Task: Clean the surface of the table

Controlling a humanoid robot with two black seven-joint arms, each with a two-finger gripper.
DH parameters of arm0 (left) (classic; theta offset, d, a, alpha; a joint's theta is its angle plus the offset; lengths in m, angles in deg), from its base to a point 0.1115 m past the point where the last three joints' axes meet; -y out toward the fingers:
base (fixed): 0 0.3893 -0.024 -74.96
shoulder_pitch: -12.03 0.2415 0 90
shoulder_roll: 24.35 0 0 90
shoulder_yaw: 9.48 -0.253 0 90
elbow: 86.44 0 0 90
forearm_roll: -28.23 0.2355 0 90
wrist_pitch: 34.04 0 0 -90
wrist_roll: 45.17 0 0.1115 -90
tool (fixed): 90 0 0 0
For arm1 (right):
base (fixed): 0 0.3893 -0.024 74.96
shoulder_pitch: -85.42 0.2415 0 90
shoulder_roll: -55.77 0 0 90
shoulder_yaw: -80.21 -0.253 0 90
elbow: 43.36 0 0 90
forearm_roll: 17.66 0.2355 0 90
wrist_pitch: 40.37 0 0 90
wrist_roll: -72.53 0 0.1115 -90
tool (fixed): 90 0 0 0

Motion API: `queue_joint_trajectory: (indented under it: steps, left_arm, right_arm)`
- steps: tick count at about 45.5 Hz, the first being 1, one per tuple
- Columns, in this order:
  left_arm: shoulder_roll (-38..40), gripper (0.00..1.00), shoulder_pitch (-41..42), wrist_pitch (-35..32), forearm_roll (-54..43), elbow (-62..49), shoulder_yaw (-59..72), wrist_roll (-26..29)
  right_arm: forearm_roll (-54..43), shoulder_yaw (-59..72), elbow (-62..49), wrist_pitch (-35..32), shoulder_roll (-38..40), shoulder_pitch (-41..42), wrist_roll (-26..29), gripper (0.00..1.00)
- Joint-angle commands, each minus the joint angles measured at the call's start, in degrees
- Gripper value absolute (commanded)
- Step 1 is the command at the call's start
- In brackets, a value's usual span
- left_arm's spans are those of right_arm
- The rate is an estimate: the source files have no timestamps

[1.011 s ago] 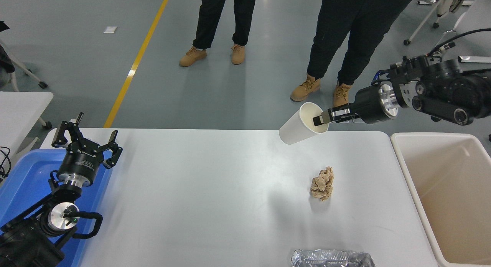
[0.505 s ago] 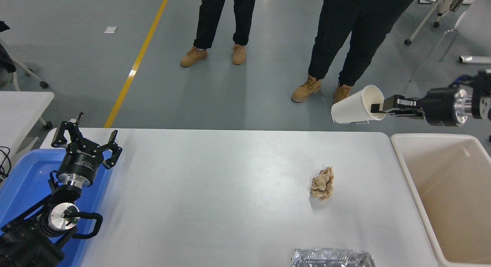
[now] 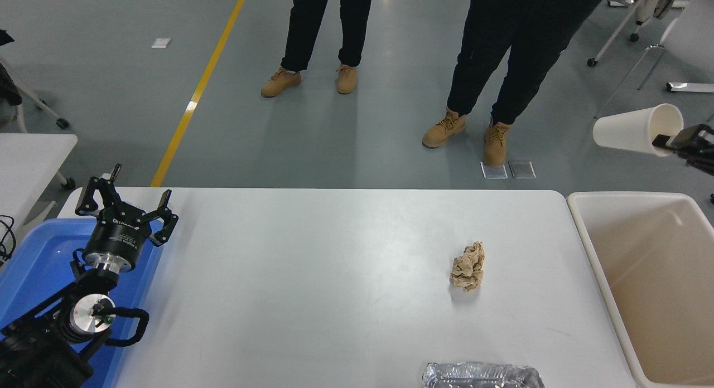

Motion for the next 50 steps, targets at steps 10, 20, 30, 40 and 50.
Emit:
queue_joint_trajectory:
  steps: [10, 20, 30, 40, 50]
  left_arm:
    - [0.0, 0.99, 0.0, 0.0, 0.05, -0.01, 0.0, 0.0]
    - [0.0, 0.99, 0.0, 0.0, 0.05, -0.01, 0.0, 0.0]
    - [0.0, 0.99, 0.0, 0.0, -0.04, -0.01, 0.0, 0.0]
    - [0.0, 0.99, 0.0, 0.0, -0.04, -0.01, 0.0, 0.0]
    - [0.0, 0.99, 0.0, 0.0, -0.04, -0.01, 0.0, 0.0]
  right_arm:
    - [7.78, -0.83, -11.65, -0.52, -0.77, -10.26, 0.45, 0.0]
    - [7.69, -0.83, -15.78, -0.26, -2.79, -14.66, 1.59, 0.0]
    - [7.43, -0.74, -20.79, -0.08, -6.13, -18.0, 6.68, 0.0]
    - [7.25, -0.3, -21.06, 0.36, -8.5, -19.67, 15.73, 0.0]
    - [7.25, -0.31, -21.14, 1.67, -10.79, -20.9, 21.1, 0.0]
